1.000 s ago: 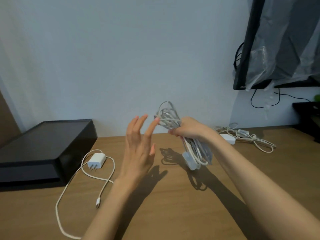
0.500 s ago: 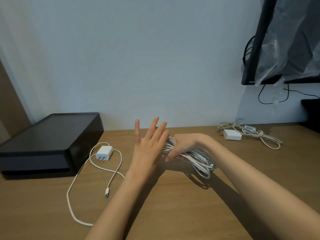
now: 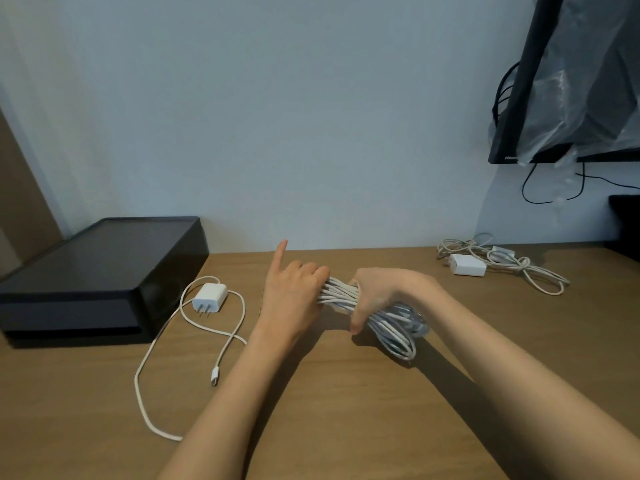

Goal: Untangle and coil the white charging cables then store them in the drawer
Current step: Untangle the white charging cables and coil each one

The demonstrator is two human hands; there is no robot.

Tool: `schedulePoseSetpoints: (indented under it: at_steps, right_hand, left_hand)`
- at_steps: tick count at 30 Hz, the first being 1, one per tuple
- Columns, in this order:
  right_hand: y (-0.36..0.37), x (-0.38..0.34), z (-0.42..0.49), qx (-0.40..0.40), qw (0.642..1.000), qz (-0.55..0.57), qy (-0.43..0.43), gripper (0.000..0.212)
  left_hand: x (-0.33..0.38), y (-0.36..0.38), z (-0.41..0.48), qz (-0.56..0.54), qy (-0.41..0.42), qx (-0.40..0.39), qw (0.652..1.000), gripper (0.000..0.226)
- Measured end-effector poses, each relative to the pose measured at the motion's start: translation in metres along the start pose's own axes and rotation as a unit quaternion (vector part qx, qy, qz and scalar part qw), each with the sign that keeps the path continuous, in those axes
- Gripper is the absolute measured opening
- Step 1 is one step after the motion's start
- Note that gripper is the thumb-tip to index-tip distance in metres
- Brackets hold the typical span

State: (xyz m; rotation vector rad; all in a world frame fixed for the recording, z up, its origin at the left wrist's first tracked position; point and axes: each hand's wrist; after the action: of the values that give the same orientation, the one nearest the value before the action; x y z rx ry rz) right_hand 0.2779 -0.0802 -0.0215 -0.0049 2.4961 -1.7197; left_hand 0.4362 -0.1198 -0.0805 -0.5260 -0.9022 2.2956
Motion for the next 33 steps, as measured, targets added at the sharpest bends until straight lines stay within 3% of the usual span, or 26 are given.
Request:
schedulePoseSetpoints:
  at_steps: [6,8,10,12,13,16,18,21,33]
  right_hand:
    - [0.023,0.001,0.0,0.158,0.986,-0.055,-0.012,0.014]
    - [0.031,0.009,0.002,0.157,0.986,0.036,-0.05,0.01]
    - [0.037,0.018,0.001,0.134,0.973,0.158,-0.105,0.007]
    - [0.038,0.026,-0.005,0.141,0.945,0.261,-0.134,0.007]
    - [0.038,0.03,-0.008,0.154,0.932,0.298,-0.134,0.007]
    - [0.032,0.042,-0.015,0.168,0.892,0.4,-0.128,0.026]
    - [0.03,0.046,-0.016,0.147,0.847,0.495,-0.126,0.032]
    - [0.028,0.05,-0.017,0.114,0.814,0.556,-0.124,0.024]
    - [0.027,0.05,-0.014,0.048,0.843,0.501,-0.191,0.022]
  left_hand:
    - [-0.006,-0.01,-0.003,-0.059,-0.035,-0.005,0.998,0.034]
    - [-0.007,-0.009,-0.002,-0.077,-0.025,0.024,0.996,0.037]
    - [-0.009,-0.011,0.0,-0.13,-0.05,0.028,0.99,0.068]
    - [-0.012,-0.018,0.001,-0.236,-0.114,0.041,0.964,0.094]
    - [-0.013,-0.022,0.002,-0.294,-0.15,0.05,0.942,0.094]
    - [-0.01,-0.032,0.006,-0.467,-0.233,0.051,0.852,0.064]
    - [-0.005,-0.036,0.009,-0.553,-0.252,0.041,0.793,0.04]
    - [0.006,-0.039,0.013,-0.638,-0.25,0.023,0.728,0.032]
    - [0.008,-0.041,0.017,-0.725,-0.292,0.014,0.624,0.031]
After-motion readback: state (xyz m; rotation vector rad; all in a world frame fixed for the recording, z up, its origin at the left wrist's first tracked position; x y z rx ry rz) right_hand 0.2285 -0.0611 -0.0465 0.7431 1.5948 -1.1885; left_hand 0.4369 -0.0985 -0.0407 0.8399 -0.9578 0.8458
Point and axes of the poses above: each hand's wrist, its own z-axis towards the middle knuckle, its own y-axis out of the palm, x = y × z, and after that the axes turned 10 degrees about -z, right-handed
